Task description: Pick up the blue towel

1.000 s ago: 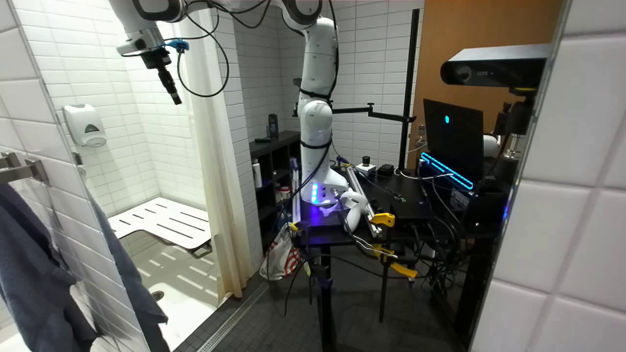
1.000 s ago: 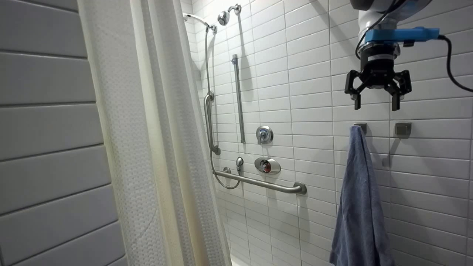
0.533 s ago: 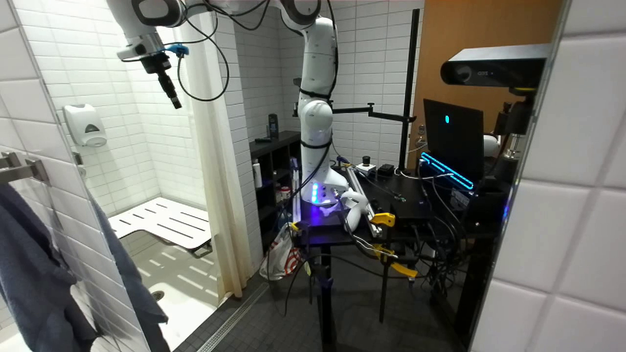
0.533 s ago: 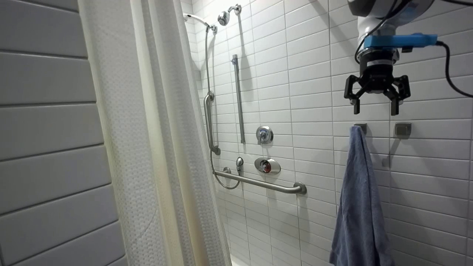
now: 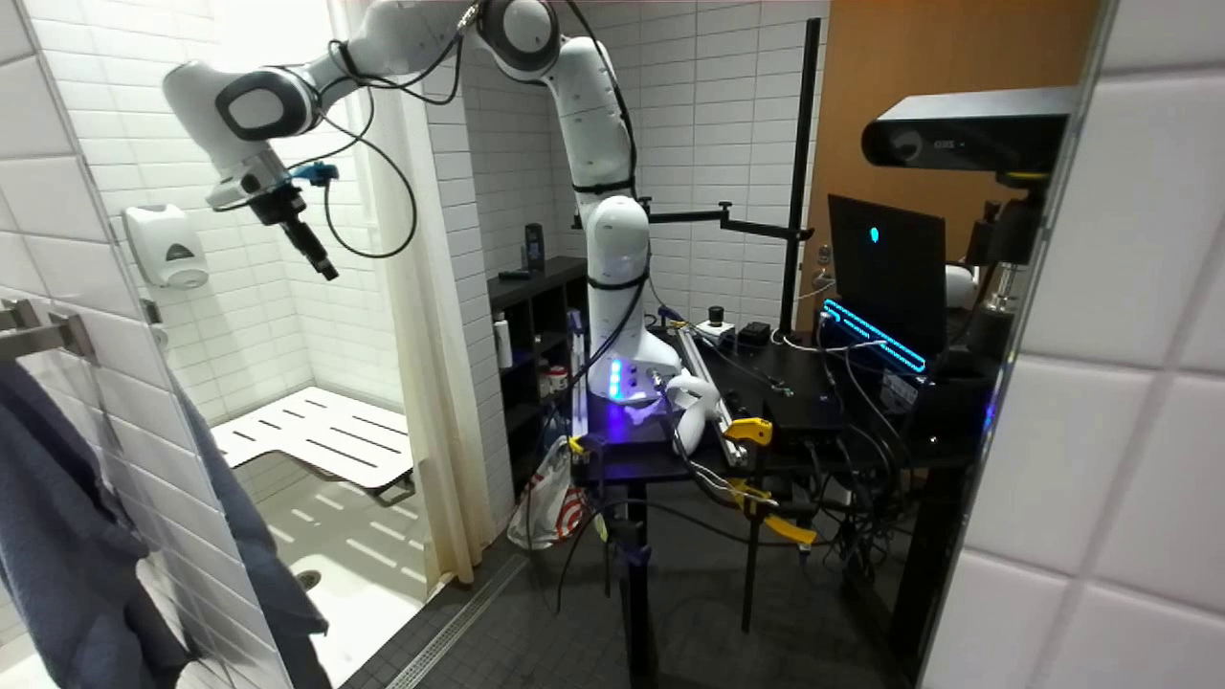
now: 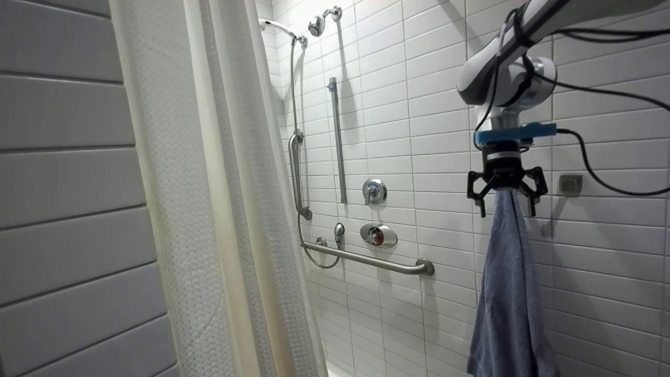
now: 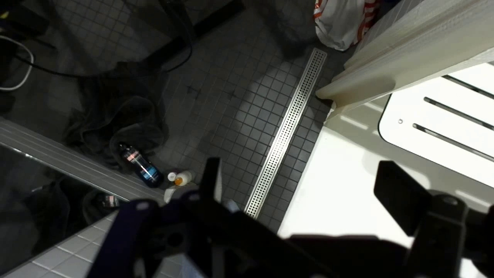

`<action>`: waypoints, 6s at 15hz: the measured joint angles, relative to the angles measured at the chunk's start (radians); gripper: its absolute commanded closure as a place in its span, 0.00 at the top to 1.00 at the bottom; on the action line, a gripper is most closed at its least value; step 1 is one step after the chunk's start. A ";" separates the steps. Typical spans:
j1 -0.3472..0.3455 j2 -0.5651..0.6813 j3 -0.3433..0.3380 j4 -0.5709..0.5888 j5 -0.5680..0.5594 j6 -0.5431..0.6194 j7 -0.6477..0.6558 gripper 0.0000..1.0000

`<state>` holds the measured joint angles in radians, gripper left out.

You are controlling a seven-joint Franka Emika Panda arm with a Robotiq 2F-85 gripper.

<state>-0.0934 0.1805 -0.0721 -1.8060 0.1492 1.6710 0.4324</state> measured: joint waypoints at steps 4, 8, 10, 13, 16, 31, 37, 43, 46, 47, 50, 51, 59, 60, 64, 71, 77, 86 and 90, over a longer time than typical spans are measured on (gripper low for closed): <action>0.026 0.154 0.000 0.130 0.011 0.006 0.076 1.00; 0.040 0.206 -0.007 0.236 0.017 0.072 0.185 1.00; 0.053 0.225 -0.021 0.284 -0.006 0.105 0.282 1.00; 0.072 0.271 -0.043 0.367 -0.071 0.112 0.443 1.00; 0.085 0.332 -0.064 0.448 -0.126 0.083 0.601 1.00; 0.038 0.485 -0.183 0.661 -0.281 0.007 1.085 1.00; 0.105 0.502 -0.214 0.663 -0.552 0.167 1.132 1.00; 0.090 0.566 -0.223 0.752 -0.643 0.195 1.078 0.61; 0.073 0.601 -0.221 0.809 -0.633 0.171 1.022 0.41; 0.070 0.605 -0.219 0.820 -0.630 0.153 1.007 0.33; 0.070 0.605 -0.212 0.834 -0.629 0.121 0.960 0.27; 0.070 0.603 -0.210 0.834 -0.631 0.120 0.941 0.24; 0.120 0.449 -0.170 0.802 -0.640 0.254 0.800 0.27; 0.127 0.425 -0.161 0.792 -0.636 0.254 0.787 0.31; 0.125 0.386 -0.121 0.755 -0.569 0.183 0.678 0.58; 0.185 0.427 -0.117 0.592 -0.662 0.146 0.672 1.00; 0.294 0.452 -0.115 0.485 -0.772 0.144 0.776 1.00; 0.218 0.577 -0.120 0.574 -0.725 0.111 0.894 1.00; 0.188 0.623 -0.130 0.651 -0.667 0.065 0.899 1.00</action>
<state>0.0944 0.8034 -0.2020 -1.1550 -0.5176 1.7359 1.3314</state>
